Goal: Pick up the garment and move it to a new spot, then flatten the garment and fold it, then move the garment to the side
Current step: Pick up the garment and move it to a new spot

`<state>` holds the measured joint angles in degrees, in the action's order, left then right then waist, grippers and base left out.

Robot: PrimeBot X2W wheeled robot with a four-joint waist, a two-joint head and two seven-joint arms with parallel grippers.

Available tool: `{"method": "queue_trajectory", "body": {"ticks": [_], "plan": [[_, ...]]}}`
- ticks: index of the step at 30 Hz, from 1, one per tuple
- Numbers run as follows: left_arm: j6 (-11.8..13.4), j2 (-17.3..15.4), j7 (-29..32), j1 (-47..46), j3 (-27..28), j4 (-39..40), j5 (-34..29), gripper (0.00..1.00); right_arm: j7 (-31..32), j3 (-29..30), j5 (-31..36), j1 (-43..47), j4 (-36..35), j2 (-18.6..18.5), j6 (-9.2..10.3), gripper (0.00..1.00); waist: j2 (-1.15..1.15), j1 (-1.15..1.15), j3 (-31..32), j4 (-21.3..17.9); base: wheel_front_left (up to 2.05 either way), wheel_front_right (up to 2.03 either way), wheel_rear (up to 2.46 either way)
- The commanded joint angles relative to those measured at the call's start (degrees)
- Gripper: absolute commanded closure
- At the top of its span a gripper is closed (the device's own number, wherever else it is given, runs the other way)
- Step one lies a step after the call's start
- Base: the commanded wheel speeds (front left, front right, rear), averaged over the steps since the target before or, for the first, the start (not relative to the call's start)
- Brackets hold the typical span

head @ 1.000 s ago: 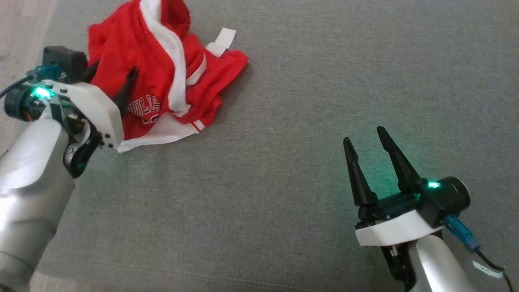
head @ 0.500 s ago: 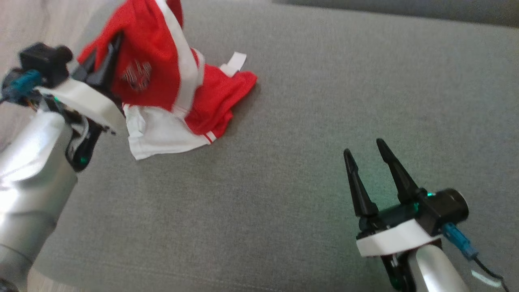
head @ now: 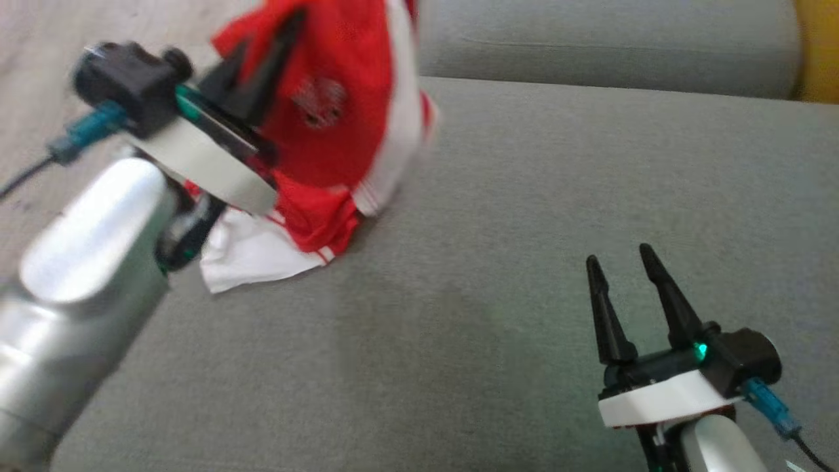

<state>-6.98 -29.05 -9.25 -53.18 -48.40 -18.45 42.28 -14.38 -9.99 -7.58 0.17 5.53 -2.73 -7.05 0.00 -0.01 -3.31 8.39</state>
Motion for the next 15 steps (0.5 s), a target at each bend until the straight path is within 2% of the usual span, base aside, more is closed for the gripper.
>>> {"method": "queue_trajectory", "body": {"ticks": [1, 5, 12, 15], "plan": [[0.53, -1.61, 0.68, -1.66, 1.77, 2.83, -0.42, 1.00, -0.62, -0.74, -0.37, -1.17, -2.18, -0.15, -0.44, 0.00, 0.00, 0.01, -0.20, -1.83, 0.00, 0.00, 0.00], [1.42, 0.62, 3.05, 1.75, -0.08, 6.99, 1.75, 1.00, -0.62, -0.27, -0.80, -1.66, -2.57, -0.15, -0.44, 0.00, 0.00, 0.01, -1.12, -6.15, 0.00, 0.00, 0.00], [2.73, 3.03, 3.42, 3.55, -4.39, 8.65, -1.60, 1.00, -0.62, -1.29, -1.37, -3.61, -3.98, -0.15, -0.44, 0.00, 0.00, 0.01, -5.13, -16.05, 0.00, 0.00, 0.00], [2.81, 3.99, 3.16, 2.59, -5.57, 7.52, -3.30, 1.00, -0.62, -2.17, -3.96, -4.34, -4.83, -0.15, -0.44, 0.00, 0.00, 0.01, -7.47, -20.69, 0.00, 0.00, 0.00]]}}
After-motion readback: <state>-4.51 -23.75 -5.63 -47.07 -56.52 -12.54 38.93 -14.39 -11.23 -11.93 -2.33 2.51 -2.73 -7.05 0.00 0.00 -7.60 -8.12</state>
